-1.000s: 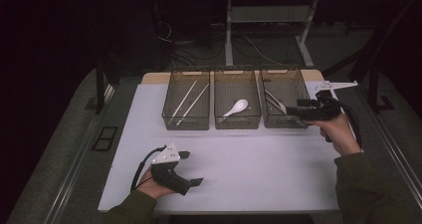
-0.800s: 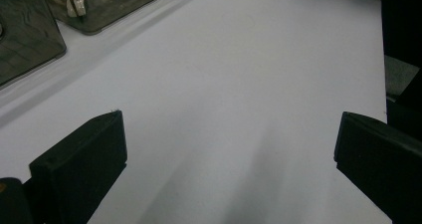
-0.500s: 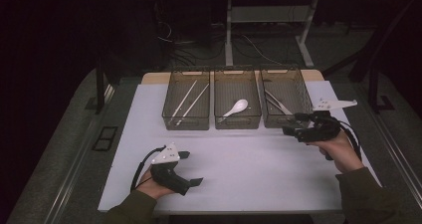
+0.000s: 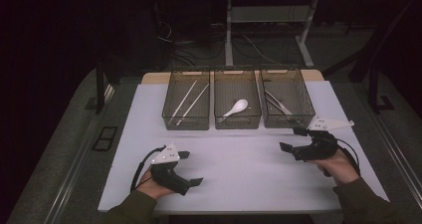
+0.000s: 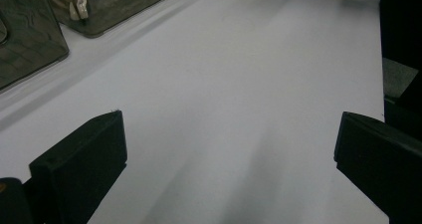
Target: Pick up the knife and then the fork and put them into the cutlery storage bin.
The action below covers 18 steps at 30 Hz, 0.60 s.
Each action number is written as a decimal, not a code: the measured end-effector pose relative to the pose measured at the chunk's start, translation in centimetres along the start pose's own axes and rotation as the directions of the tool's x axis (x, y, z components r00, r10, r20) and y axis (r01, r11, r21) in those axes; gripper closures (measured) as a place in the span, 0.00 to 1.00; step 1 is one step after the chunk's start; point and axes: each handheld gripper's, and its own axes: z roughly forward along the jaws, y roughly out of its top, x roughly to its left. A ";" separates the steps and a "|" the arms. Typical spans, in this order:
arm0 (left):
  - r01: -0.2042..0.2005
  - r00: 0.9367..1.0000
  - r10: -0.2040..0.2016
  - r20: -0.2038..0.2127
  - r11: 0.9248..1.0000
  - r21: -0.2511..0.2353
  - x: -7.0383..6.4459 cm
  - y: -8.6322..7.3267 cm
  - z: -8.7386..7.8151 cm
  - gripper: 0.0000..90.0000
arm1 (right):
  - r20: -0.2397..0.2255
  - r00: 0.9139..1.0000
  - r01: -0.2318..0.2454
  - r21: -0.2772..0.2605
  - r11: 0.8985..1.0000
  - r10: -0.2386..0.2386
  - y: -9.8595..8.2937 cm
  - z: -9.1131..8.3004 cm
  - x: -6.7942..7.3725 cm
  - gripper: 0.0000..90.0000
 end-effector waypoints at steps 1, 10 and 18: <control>0.000 1.000 0.000 0.000 1.000 0.000 0.0 0.0 0.0 0.00 | -0.001 1.000 0.001 0.002 1.000 -0.001 -0.3 0.0 0.1 0.20; -0.004 1.000 0.004 0.003 1.000 -0.005 -0.1 0.0 0.0 0.00 | 0.002 1.000 -0.012 0.012 1.000 0.012 -2.4 0.2 1.2 0.19; -0.006 1.000 0.006 0.003 1.000 -0.006 -0.1 0.0 0.0 0.00 | -0.008 0.999 -0.037 -0.015 0.999 0.037 -3.9 -0.5 1.6 0.19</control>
